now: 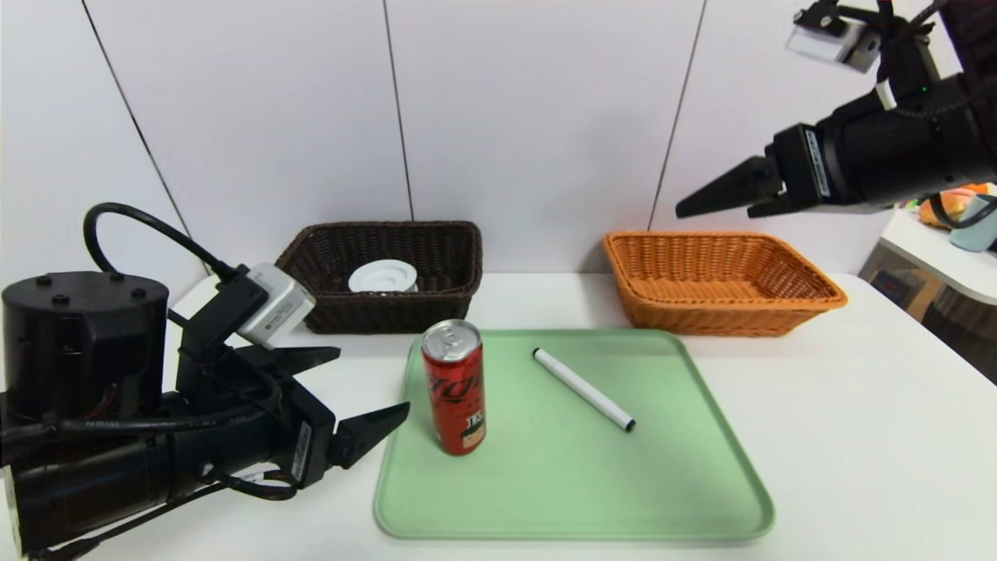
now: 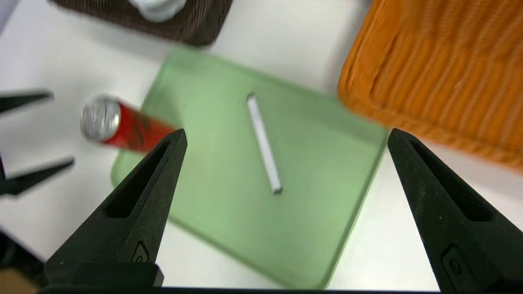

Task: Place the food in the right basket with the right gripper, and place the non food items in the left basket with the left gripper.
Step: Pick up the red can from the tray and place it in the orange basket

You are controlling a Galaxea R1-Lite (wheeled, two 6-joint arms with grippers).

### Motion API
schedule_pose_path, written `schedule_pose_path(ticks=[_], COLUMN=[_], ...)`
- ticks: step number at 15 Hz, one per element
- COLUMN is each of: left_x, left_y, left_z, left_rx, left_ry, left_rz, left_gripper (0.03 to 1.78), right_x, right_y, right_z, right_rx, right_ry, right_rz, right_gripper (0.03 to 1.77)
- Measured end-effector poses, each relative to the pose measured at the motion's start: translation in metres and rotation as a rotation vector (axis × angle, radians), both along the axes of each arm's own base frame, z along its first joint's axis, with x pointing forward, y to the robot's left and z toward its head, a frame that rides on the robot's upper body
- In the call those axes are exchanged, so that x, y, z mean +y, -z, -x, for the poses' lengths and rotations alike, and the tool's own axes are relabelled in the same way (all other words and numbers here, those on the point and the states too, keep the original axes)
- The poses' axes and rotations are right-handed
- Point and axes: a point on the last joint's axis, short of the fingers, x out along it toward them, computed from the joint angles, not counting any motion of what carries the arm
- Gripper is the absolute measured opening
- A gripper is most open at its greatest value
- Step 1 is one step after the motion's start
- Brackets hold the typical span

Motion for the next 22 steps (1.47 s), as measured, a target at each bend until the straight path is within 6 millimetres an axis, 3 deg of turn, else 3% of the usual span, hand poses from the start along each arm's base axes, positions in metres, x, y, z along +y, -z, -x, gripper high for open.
schedule_pose_path(ticks=[4, 8, 14, 22], left_x=[0.006, 0.016, 0.035, 0.044], left_y=[-0.005, -0.011, -0.020, -0.029], left_z=[0.002, 0.000, -0.004, 0.004], left_rx=[-0.021, -0.028, -0.017, -0.027], left_ry=[-0.147, -0.258, -0.360, -0.386], left_rz=[-0.050, -0.071, -0.077, -0.070], left_gripper=[1.69, 1.69, 1.69, 1.69], right_x=[0.004, 0.014, 0.041, 0.080], right_y=[0.041, 0.081, 0.107, 0.144], right_z=[0.012, 0.020, 0.050, 0.060], right_rx=[0.069, -0.034, -0.041, -0.266], right_ry=[-0.063, -0.139, -0.329, -0.445], right_rz=[0.034, 0.032, -0.008, -0.128], right_gripper=[1.69, 1.69, 1.70, 1.70])
